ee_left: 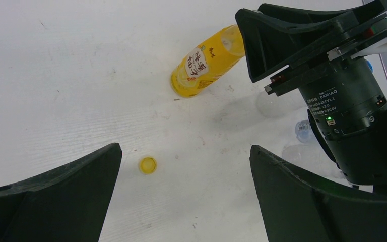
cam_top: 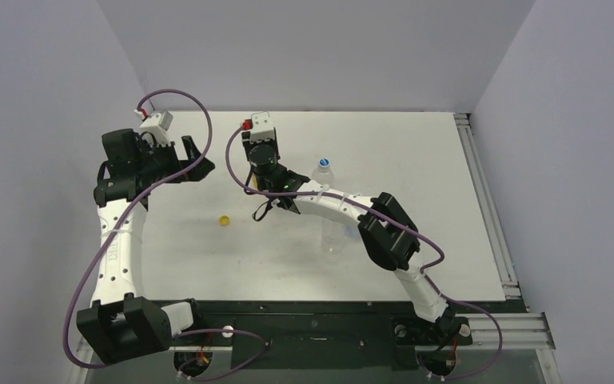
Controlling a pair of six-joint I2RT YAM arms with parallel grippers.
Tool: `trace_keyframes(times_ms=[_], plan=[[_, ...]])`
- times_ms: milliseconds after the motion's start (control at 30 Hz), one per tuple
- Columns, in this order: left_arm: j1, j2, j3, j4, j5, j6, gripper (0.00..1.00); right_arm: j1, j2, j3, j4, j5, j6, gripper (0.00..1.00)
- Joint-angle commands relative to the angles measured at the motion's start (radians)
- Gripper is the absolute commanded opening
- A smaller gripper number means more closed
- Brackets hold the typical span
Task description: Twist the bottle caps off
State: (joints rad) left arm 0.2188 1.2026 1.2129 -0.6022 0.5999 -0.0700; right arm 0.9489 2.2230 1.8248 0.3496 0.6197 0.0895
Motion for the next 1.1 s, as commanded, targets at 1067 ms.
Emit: trace_keyframes(times_ms=[1067], plan=[[0.004,-0.058,0.042,0.026,0.024,0.046,0.96,0.011,-0.124,0.042,-0.168,-0.062,-0.058,0.72]])
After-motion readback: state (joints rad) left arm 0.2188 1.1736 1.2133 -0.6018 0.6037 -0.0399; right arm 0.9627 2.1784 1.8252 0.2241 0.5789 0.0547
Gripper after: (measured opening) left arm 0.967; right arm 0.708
